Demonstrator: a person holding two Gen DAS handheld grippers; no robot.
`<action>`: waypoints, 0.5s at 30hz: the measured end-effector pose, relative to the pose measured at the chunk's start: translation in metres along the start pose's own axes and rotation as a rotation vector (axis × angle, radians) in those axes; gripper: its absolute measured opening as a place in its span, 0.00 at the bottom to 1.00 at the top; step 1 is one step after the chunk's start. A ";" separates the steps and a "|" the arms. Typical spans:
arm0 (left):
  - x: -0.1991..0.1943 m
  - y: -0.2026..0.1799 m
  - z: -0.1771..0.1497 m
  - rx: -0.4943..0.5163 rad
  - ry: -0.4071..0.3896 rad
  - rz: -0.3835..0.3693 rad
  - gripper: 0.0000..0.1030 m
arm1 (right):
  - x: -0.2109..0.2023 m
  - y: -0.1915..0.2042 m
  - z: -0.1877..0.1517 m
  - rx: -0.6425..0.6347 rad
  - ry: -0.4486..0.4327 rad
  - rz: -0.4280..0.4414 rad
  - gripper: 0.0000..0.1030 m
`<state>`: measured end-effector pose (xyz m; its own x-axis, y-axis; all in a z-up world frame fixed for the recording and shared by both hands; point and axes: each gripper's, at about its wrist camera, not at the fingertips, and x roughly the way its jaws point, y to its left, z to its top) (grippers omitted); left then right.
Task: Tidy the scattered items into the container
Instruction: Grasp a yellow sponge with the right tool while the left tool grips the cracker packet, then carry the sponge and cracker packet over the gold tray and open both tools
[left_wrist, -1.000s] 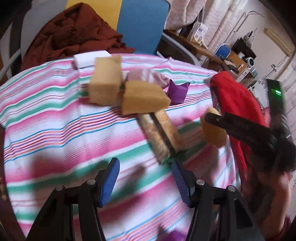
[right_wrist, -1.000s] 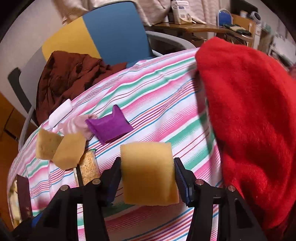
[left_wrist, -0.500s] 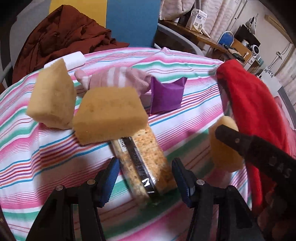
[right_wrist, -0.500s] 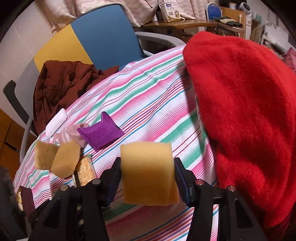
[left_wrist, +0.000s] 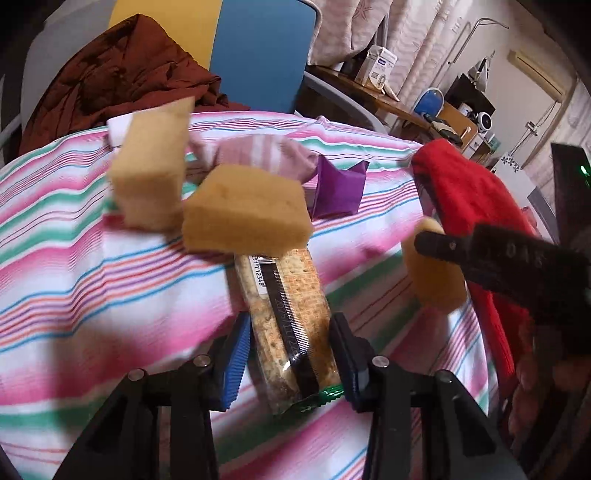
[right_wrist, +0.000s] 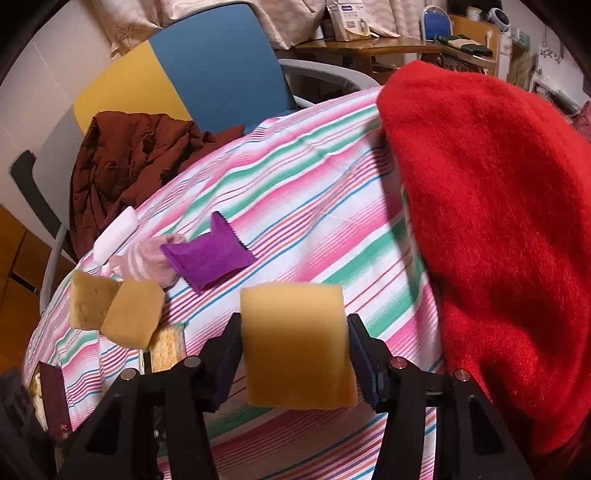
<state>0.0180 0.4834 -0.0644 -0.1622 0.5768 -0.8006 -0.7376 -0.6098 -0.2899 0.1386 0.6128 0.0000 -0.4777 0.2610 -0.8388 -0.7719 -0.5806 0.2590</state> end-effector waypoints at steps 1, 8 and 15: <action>-0.005 0.002 -0.004 0.008 -0.003 0.001 0.42 | -0.001 0.003 -0.001 -0.012 -0.007 0.005 0.54; -0.031 0.022 -0.033 -0.028 -0.030 -0.012 0.40 | -0.008 0.036 -0.008 -0.176 -0.037 0.041 0.54; -0.051 0.031 -0.053 -0.046 -0.055 0.019 0.40 | -0.004 0.056 -0.020 -0.272 -0.005 0.066 0.54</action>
<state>0.0378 0.4064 -0.0600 -0.2127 0.5928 -0.7768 -0.7032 -0.6448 -0.2996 0.1056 0.5641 0.0084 -0.5254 0.2191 -0.8221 -0.5986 -0.7819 0.1742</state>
